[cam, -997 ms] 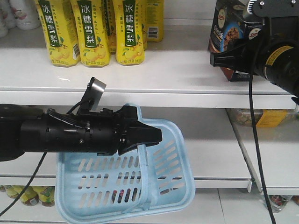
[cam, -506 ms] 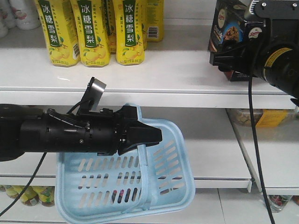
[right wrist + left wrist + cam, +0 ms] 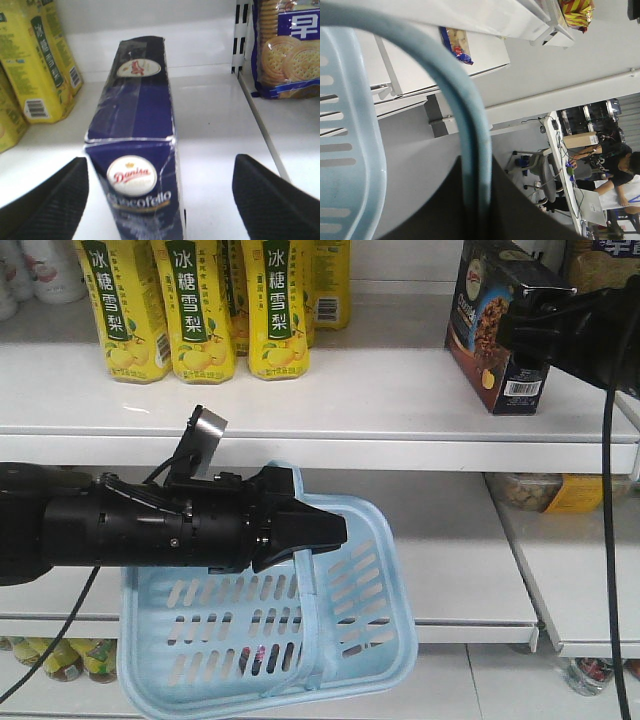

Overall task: Left arm holds basket, right arm returns cookies
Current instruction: 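Open the right gripper and pull it back from the box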

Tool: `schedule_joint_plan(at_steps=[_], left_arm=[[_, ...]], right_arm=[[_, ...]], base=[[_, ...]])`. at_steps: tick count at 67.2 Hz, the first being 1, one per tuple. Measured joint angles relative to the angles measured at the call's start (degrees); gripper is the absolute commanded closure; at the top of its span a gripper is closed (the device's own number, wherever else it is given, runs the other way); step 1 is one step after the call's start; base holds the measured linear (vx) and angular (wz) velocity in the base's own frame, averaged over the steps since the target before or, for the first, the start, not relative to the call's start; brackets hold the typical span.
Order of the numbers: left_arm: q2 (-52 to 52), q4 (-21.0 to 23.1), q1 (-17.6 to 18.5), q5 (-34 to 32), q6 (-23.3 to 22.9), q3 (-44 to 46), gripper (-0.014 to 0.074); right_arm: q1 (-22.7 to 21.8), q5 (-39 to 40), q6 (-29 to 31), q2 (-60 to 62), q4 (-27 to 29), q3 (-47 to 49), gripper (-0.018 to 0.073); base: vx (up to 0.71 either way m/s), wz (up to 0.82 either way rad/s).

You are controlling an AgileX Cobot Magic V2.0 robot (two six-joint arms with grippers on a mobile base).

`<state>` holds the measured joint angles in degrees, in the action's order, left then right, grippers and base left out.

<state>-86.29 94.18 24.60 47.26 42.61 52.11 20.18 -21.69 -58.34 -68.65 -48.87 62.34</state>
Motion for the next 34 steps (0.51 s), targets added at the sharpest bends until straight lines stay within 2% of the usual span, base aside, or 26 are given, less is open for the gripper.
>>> schedule_joint_plan(at_steps=[7, 17, 34], left_arm=[[0.0, 0.0, 0.0, 0.0, 0.0, 0.0, 0.06], [0.0, 0.0, 0.0, 0.0, 0.0, 0.0, 0.06], [0.0, 0.0, 0.0, 0.0, 0.0, 0.0, 0.06]], right_arm=[[0.0, -1.62, 7.54, 1.71, 6.14, 0.0, 0.0003], [0.0, -4.63, 15.37, 4.7, 12.21, 0.0, 0.0003], [0.0, -12.17, 22.65, 11.24, 14.73, 0.0, 0.0003]], base=[[0.0, 0.0], [0.0, 0.0], [0.0, 0.0]])
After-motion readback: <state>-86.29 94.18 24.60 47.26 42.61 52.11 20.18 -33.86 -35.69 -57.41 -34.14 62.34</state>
